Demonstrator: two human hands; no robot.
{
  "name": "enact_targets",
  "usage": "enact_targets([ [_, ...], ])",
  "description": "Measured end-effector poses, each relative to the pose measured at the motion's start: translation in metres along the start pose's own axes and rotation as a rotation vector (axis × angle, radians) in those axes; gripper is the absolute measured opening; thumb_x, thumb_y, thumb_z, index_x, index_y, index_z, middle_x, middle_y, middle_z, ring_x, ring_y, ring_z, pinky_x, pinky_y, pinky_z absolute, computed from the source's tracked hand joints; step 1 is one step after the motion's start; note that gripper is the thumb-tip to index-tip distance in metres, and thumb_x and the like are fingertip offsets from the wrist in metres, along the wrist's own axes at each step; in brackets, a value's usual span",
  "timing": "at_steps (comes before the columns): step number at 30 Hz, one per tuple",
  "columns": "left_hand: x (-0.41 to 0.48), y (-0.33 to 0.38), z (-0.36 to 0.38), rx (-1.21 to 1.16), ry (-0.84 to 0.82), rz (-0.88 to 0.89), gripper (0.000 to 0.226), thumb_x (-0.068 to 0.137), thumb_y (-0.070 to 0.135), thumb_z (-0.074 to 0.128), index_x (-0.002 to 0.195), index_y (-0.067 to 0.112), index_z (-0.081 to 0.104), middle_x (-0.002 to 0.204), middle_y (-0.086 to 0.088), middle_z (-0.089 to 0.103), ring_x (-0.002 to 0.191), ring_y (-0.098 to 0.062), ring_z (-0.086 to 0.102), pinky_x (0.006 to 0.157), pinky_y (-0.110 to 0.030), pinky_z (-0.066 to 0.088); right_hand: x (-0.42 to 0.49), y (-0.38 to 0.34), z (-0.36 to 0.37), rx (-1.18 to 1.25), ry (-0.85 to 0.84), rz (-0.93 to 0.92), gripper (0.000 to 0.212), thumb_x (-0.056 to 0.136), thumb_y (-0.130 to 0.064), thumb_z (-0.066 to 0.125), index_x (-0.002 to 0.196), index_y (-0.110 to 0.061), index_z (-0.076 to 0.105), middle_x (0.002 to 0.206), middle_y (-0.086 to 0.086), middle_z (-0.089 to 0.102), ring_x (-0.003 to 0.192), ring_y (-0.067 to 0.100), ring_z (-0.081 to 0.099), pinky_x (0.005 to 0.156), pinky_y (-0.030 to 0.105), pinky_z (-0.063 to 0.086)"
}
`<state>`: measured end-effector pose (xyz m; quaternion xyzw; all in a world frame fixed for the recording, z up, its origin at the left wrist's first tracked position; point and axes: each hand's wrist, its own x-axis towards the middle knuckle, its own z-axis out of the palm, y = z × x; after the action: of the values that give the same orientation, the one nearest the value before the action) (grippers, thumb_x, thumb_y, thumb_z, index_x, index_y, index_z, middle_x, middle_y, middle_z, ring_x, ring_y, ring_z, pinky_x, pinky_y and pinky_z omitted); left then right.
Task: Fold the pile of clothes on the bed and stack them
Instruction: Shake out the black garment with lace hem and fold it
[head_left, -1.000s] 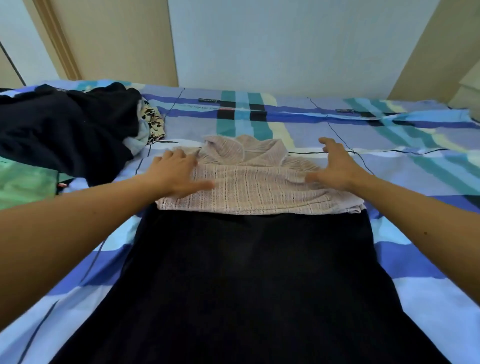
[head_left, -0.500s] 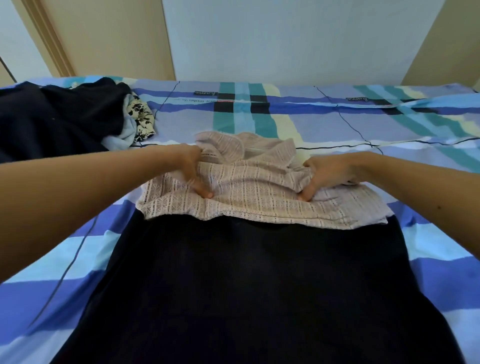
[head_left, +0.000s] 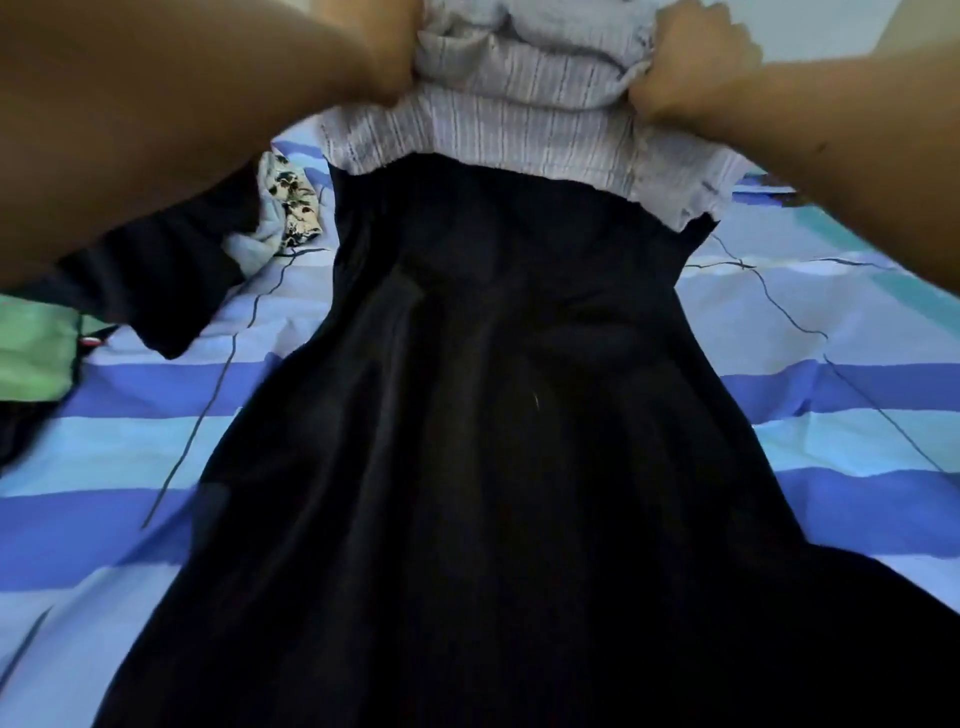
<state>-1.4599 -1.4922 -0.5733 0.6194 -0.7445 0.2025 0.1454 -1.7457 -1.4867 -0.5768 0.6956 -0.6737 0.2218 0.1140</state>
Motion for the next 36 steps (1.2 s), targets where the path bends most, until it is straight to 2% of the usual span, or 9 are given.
enact_targets([
  [4, -0.045, -0.017, -0.012, -0.103, 0.075, 0.153, 0.021, 0.09, 0.028, 0.057, 0.091, 0.007, 0.058, 0.089, -0.024, 0.063, 0.081, -0.04, 0.06, 0.07, -0.053, 0.05, -0.048, 0.011, -0.007, 0.06, 0.076, -0.14, 0.019, 0.081, -0.028, 0.052, 0.094, -0.015, 0.056, 0.104, 0.025, 0.061, 0.099, 0.048, 0.058, 0.073, 0.043, 0.042],
  [8, -0.138, -0.024, -0.03, -0.065, 0.136, 0.294, 0.03, 0.078, 0.034, 0.051, 0.07, 0.008, 0.038, 0.065, -0.02, 0.041, 0.064, -0.043, 0.052, 0.059, -0.043, 0.032, -0.144, 0.023, -0.016, 0.227, 0.012, -0.305, 0.021, 0.085, -0.032, 0.057, 0.091, -0.013, 0.061, 0.093, 0.014, 0.069, 0.09, 0.04, 0.063, 0.072, 0.044, 0.05],
  [15, -0.333, -0.001, -0.036, -0.214, -0.358, 0.766, 0.029, 0.071, 0.048, 0.065, 0.075, 0.024, 0.048, 0.088, 0.005, 0.054, 0.087, -0.022, 0.052, 0.078, -0.041, 0.036, -0.296, 0.049, -0.045, 0.237, -0.902, -0.351, 0.046, 0.064, -0.072, 0.075, 0.09, -0.036, 0.061, 0.092, -0.011, 0.058, 0.085, 0.01, 0.057, 0.078, 0.029, 0.041],
  [19, -0.373, -0.009, -0.053, -0.745, -0.382, 0.386, 0.023, 0.084, 0.034, 0.055, 0.087, 0.02, 0.073, 0.097, 0.013, 0.067, 0.089, -0.013, 0.061, 0.087, -0.038, 0.045, -0.317, 0.073, -0.083, 0.816, -0.803, -0.031, 0.068, 0.075, -0.067, 0.065, 0.063, 0.0, 0.066, 0.082, 0.023, 0.065, 0.078, 0.021, 0.061, 0.085, 0.036, 0.045],
  [22, -0.384, -0.017, -0.053, -1.027, -0.327, -0.08, 0.033, 0.083, 0.03, 0.046, 0.073, 0.017, 0.074, 0.084, -0.002, 0.074, 0.084, -0.025, 0.065, 0.085, -0.035, 0.048, -0.331, 0.088, -0.086, 0.81, -0.676, 0.144, 0.075, 0.065, -0.08, 0.062, 0.052, -0.006, 0.065, 0.071, 0.014, 0.07, 0.074, 0.02, 0.066, 0.086, 0.036, 0.049],
  [25, -0.381, -0.023, -0.036, -0.895, -0.199, -0.411, 0.022, 0.083, 0.029, 0.057, 0.076, 0.014, 0.072, 0.079, -0.011, 0.071, 0.074, -0.027, 0.061, 0.076, -0.039, 0.048, -0.328, 0.106, -0.067, 0.745, -0.501, 0.317, 0.068, 0.054, -0.081, 0.073, 0.076, -0.017, 0.076, 0.079, 0.001, 0.074, 0.079, 0.018, 0.065, 0.084, 0.033, 0.055],
  [28, -0.356, -0.029, -0.018, -0.851, -0.216, -0.664, 0.019, 0.089, 0.035, 0.068, 0.092, 0.017, 0.069, 0.091, -0.006, 0.069, 0.086, -0.025, 0.061, 0.08, -0.039, 0.048, -0.313, 0.107, -0.048, 0.708, -0.459, 0.467, 0.048, 0.083, -0.049, 0.075, 0.116, -0.017, 0.064, 0.113, 0.01, 0.066, 0.1, 0.024, 0.063, 0.099, 0.045, 0.051],
  [31, -0.323, -0.029, -0.003, -0.936, -0.403, -0.849, 0.05, 0.079, 0.056, 0.073, 0.1, 0.011, 0.067, 0.093, -0.009, 0.06, 0.082, -0.025, 0.056, 0.078, -0.038, 0.045, -0.295, 0.095, -0.026, 0.761, -0.535, 0.62, 0.078, 0.085, -0.048, 0.074, 0.146, -0.014, 0.04, 0.132, 0.01, 0.055, 0.117, 0.027, 0.058, 0.103, 0.043, 0.046],
  [36, -0.264, -0.029, 0.009, -1.149, -0.7, -0.965, 0.073, 0.08, 0.056, 0.072, 0.135, 0.011, 0.055, 0.128, -0.006, 0.058, 0.112, -0.024, 0.054, 0.103, -0.036, 0.041, -0.254, 0.086, 0.005, 0.947, -0.624, 0.707, 0.062, 0.082, -0.049, 0.075, 0.124, -0.008, 0.056, 0.124, 0.004, 0.066, 0.103, 0.018, 0.065, 0.075, 0.029, 0.051],
])
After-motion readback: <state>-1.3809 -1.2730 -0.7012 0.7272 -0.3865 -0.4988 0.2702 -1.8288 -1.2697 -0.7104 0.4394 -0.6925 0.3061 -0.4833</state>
